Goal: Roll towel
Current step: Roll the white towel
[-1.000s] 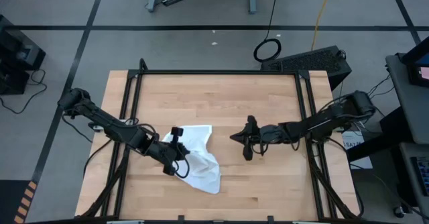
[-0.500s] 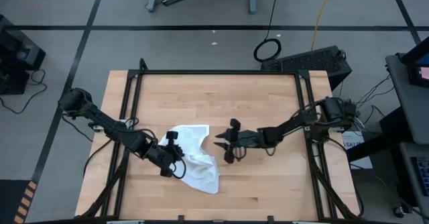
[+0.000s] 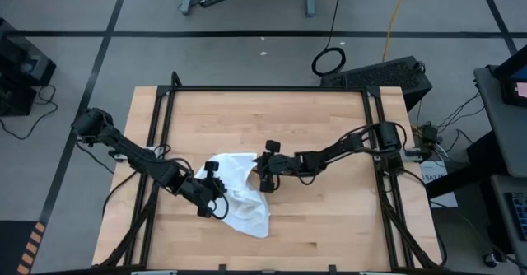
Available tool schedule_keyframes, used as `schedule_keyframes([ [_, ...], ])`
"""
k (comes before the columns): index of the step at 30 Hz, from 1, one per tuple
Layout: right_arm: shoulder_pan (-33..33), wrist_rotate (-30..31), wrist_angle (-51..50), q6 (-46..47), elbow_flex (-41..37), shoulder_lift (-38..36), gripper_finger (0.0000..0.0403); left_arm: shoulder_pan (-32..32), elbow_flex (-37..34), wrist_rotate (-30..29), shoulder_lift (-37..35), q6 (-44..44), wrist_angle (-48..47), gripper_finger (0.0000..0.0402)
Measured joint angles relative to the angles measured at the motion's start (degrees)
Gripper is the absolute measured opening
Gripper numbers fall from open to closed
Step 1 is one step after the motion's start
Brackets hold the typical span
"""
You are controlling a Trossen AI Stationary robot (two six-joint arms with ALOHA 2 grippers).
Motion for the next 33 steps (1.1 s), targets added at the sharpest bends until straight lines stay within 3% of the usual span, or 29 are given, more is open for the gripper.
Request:
schedule_keyframes([
  [6, 0.37, 0.16, -2.74, -2.58, 0.95, -0.36, 0.0011, 0.0, 0.0, -3.27, 0.0, -1.89, 2.67, 0.0014],
  [11, 1.58, 2.82, -6.34, -3.91, 2.25, -2.77, 0.001, -0.26, 0.23, -4.95, -0.02, -1.04, 6.41, 0.0027],
  [15, 3.72, 8.58, -12.05, -6.8, 2.65, -7.39, 0.0003, -0.24, 0.85, -6.26, -0.45, -1.33, 6.56, 0.0069],
  [21, 8.33, 13.8, -17.75, -15.51, 2.67, -14.43, 0.0001, 0.44, 0.85, -16.34, -2.29, 0.06, 5.69, 0.0148],
  [25, 11.4, 18.62, -20.42, -17.93, 2.67, -17.93, 0.0001, 2.18, 0.85, -22.69, -2.78, 2.25, 5.37, 0.0179],
  [29, 13.51, 21.65, -21.87, -18.11, 2.67, -19.86, 0.0001, 6.62, 0.57, -22.57, -2.08, 3.15, 4.89, 0.0187],
  [33, 15.06, 21.67, -22.33, -18.01, 2.67, -20.39, 0.0001, 11.67, -1.75, -17.74, -1.99, 2.37, 5.47, 0.0188],
])
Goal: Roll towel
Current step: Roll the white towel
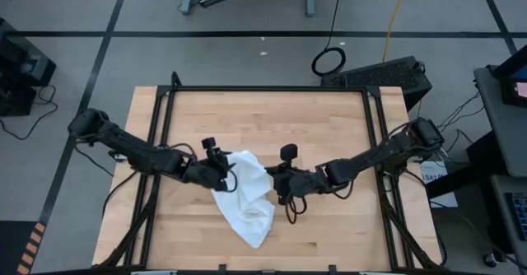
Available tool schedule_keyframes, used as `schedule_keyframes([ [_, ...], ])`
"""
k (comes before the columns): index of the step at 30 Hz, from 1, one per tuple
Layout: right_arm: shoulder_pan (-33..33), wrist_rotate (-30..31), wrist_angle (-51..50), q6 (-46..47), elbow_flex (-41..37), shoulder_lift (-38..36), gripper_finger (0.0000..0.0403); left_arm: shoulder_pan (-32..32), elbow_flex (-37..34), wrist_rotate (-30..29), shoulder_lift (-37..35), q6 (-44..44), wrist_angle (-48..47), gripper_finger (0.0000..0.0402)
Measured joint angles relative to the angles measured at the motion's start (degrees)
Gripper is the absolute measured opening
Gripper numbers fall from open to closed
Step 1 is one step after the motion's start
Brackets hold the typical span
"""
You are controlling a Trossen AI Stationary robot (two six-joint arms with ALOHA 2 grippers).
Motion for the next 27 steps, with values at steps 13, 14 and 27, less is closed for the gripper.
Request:
schedule_keyframes([
  [13, 4.64, -1.67, -2.06, -0.55, 0.0, 0.0, 0.0, 10.72, -9.81, 20.26, 0.04, 2.56, 16.99, 0.0188],
  [14, 4.76, -2.4, -2.0, -0.19, 0.0, 0.0, 0.0, 10.73, -9.81, 22.59, 0.04, 3.65, 19.23, 0.0188],
  [27, 4.53, -8.0, -0.53, 3.86, 0.0, 0.36, 0.0, 12.26, -9.87, 30.61, 0.79, 13.27, 32.34, 0.0187],
])
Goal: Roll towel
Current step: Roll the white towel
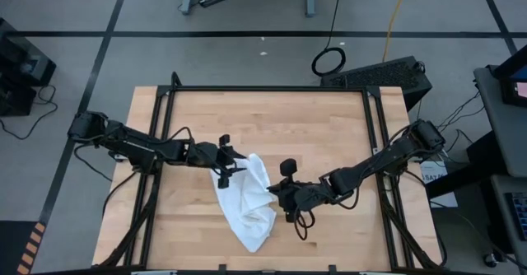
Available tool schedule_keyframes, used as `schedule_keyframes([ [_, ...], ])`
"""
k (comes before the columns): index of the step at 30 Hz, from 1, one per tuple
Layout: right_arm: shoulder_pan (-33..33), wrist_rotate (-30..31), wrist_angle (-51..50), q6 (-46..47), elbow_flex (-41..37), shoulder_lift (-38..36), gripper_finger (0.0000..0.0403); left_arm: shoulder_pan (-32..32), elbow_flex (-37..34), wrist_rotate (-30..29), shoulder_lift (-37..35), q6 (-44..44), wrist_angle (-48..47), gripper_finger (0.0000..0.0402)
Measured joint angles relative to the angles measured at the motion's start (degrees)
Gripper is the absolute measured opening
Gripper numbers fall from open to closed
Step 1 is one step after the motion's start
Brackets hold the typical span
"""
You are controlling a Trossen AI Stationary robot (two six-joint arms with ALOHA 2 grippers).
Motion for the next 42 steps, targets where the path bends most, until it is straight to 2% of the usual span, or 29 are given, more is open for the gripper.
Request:
schedule_keyframes([
  [4, -0.27, -1.18, 2.23, 0.01, -0.02, 0.07, 0.0, -0.23, 0.0, 2.34, 1.85, 4.01, 3.14, 0.0167],
  [8, -0.41, -1.73, 2.81, 0.85, -0.02, 0.11, 0.0, -1.58, 0.0, 4.57, 4.13, 6.12, 10.71, 0.0093],
  [11, -0.46, -1.71, 2.53, 2.26, -0.02, 0.51, 0.0, -2.4, 0.0, 6.58, 4.5, 7.67, 12.04, 0.0024],
  [13, -0.46, -1.81, 2.13, 3.31, -0.02, 0.73, 0.0, -3.3, 0.0, 7.3, 4.48, 7.44, 12.03, 0.001],
  [19, -0.46, -1.68, 1.7, 4.17, -0.02, 0.97, 0.0, -3.93, 0.0, 5.38, 4.35, 2.52, 13.7, 0.0013],
  [22, -0.46, -1.68, 1.54, 4.08, -0.02, 0.97, 0.0, -3.95, 0.0, 4.46, 4.37, 0.98, 13.21, 0.0028],
  [25, -0.46, -1.68, 1.55, 3.55, -0.02, 0.97, 0.0, -4.28, 0.0, 4.92, 4.53, 0.91, 13.14, 0.0065],
  [30, -0.54, -1.58, 1.69, 2.5, -0.02, 0.97, 0.0, -5.03, 0.02, 5.39, 7.75, 0.99, 16.83, 0.0153],
  [33, -0.74, -1.4, 1.97, 1.99, -0.02, 0.97, 0.0, -5.02, 0.04, 5.8, 11.47, 2.1, 22.37, 0.0176],
  [36, -1.21, -1.36, 2.12, 2.19, -0.02, 0.97, 0.0, -5.44, 0.04, 6.64, 14.53, 4.73, 26.87, 0.0143],
  [40, -1.29, 1.22, 2.1, 5.31, -0.02, 0.97, 0.0001, -5.85, 0.04, 6.62, 15.38, 7.15, 27.89, 0.0031],
  [42, -1.06, 4.02, 2.06, 7.43, -0.02, 0.97, 0.0008, -5.82, 0.04, 5.43, 14.79, 7.22, 27.46, 0.0013],
])
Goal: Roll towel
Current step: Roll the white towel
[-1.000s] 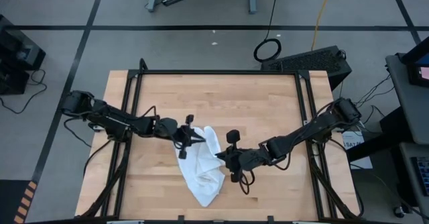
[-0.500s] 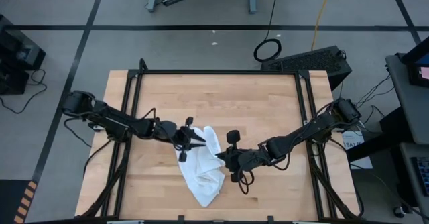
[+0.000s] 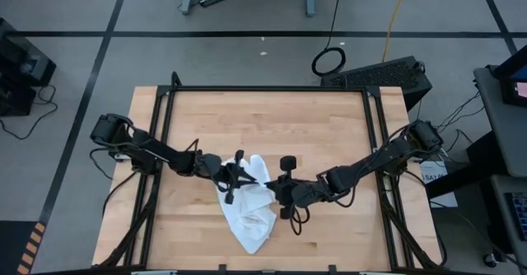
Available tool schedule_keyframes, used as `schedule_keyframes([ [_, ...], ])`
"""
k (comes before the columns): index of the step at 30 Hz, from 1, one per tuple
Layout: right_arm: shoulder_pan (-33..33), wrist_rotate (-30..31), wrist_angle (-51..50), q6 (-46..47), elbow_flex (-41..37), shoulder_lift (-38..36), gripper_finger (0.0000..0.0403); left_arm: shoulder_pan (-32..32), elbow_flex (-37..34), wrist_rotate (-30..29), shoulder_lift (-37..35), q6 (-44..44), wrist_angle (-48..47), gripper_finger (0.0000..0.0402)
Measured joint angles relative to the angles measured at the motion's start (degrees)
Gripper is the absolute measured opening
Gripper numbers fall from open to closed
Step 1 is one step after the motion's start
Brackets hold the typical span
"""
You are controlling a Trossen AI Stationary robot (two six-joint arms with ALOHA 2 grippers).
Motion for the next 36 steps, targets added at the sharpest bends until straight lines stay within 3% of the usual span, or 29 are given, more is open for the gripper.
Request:
schedule_keyframes([
  [7, 2.82, 7.63, -8.16, 10.22, 0.0, -3.61, 0.01, -1.04, -0.02, -2.64, -5.27, 4.34, -3.11, 0.0004],
  [11, 4.81, 5.91, -15.37, 16.21, 0.0, -6.14, 0.0157, -1.72, -0.02, -3.14, -9.3, 4.96, -6.55, 0.0003],
  [15, 6.16, 4.69, -21.57, 23.64, 0.0, -5.74, 0.0185, -3.4, 0.0, -3.09, -11.66, 6.97, -9.85, 0.0002],
  [20, 6.37, 0.73, -20.52, 27.0, -0.97, -0.84, 0.0184, -6.54, -0.04, -2.93, -12.26, 9.1, -17.86, 0.0001],
  [25, 6.31, -4.0, -12.75, 25.08, -1.58, 5.84, 0.0167, -8.75, -0.07, -8.3, -12.45, 6.84, -21.2, 0.0001],
  [29, 5.82, -3.92, -7.76, 23.18, -1.6, 10.52, 0.0164, -9.68, -0.07, -9.61, -12.61, 5.75, -21.25, 0.0001],
  [33, 4.54, 1.33, -4.43, 22.38, -1.6, 13.69, 0.0168, -9.76, -0.07, -11.57, -12.69, 4.37, -21.12, 0.0],
  [36, 3.83, 3.02, -4.26, 21.28, -1.6, 13.85, 0.015, -9.76, -0.07, -12.46, -12.8, 4.12, -21.1, 0.0],
])
